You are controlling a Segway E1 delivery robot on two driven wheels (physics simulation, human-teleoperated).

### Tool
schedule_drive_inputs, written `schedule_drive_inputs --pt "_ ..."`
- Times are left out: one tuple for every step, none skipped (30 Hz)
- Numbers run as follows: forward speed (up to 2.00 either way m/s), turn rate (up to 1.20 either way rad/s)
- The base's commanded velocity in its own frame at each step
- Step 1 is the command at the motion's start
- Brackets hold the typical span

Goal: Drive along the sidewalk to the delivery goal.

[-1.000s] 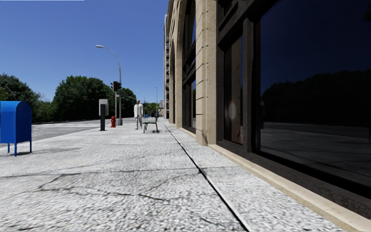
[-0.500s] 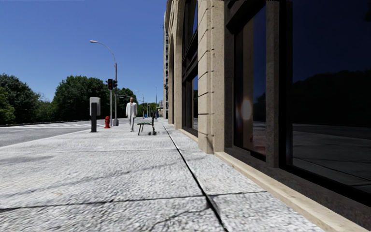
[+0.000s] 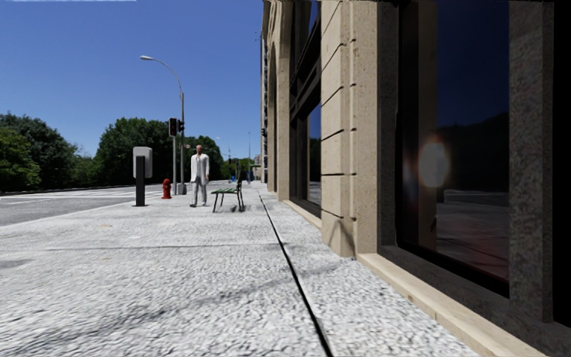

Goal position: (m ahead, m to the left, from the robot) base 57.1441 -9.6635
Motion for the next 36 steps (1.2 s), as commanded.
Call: schedule_drive_inputs --pt "1.92 0.25" --pt "1.92 0.25" --pt "1.92 0.25" --pt "1.92 0.25" --pt "1.92 0.18" --pt "1.92 0.18" --pt "1.92 0.07" --pt "1.92 0.03" --pt "1.92 0.00" --pt "1.92 0.00" --pt "1.92 0.07" --pt "1.92 0.16" --pt "1.92 0.17" --pt "1.92 0.17" --pt "1.92 0.18" --pt "1.92 0.19" --pt "1.92 0.24" --pt "1.92 0.25" --pt "1.92 0.25" --pt "1.92 0.25" --pt "1.92 0.25" --pt "1.92 0.25" --pt "1.92 0.25" --pt "1.92 0.25" --pt "1.92 0.25" --pt "1.92 0.25" --pt "1.92 0.14" --pt "1.92 0.14" --pt "1.92 0.00" --pt "1.92 0.00" --pt "1.92 0.00" --pt "1.92 0.00" --pt "1.92 0.00" --pt "1.92 0.00" --pt "1.92 0.00" --pt "1.92 0.00"
